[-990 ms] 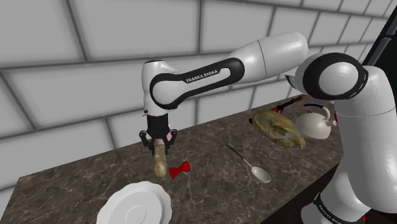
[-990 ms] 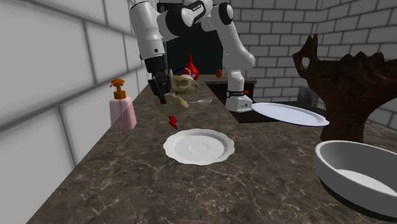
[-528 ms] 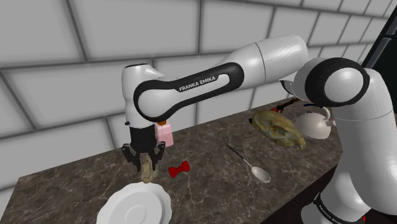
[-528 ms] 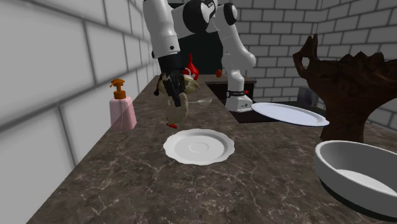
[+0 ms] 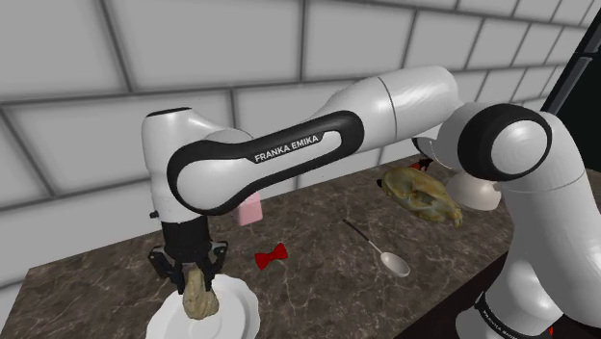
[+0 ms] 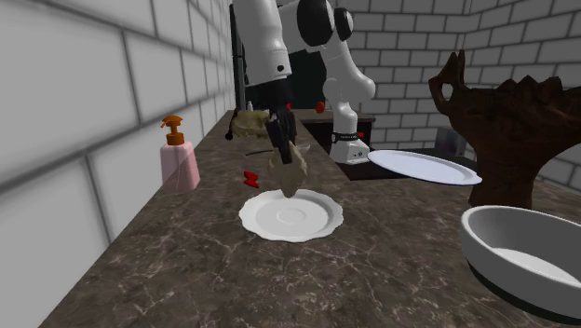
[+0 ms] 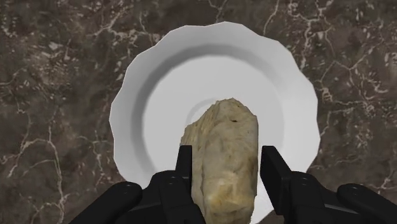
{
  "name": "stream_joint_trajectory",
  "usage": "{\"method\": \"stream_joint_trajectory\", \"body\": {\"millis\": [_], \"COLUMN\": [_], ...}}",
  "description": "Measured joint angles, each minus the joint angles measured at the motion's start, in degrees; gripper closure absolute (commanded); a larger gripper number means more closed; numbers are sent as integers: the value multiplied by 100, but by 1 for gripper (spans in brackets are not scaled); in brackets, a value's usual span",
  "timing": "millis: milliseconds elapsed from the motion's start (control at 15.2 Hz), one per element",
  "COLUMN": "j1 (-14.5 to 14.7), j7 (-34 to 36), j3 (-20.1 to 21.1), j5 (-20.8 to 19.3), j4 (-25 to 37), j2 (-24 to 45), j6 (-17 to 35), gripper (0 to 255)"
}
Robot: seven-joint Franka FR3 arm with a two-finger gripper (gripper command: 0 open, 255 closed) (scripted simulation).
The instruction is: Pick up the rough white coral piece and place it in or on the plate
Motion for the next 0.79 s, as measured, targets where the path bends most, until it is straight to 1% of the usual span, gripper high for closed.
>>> {"method": "stream_joint_trajectory", "body": {"millis": [792], "j1": [37], "j7": [-20], "j3": [-59], "j5": [-86], "j4": [-365], "j2": [247], "j6": [722], "gripper": [255]}}
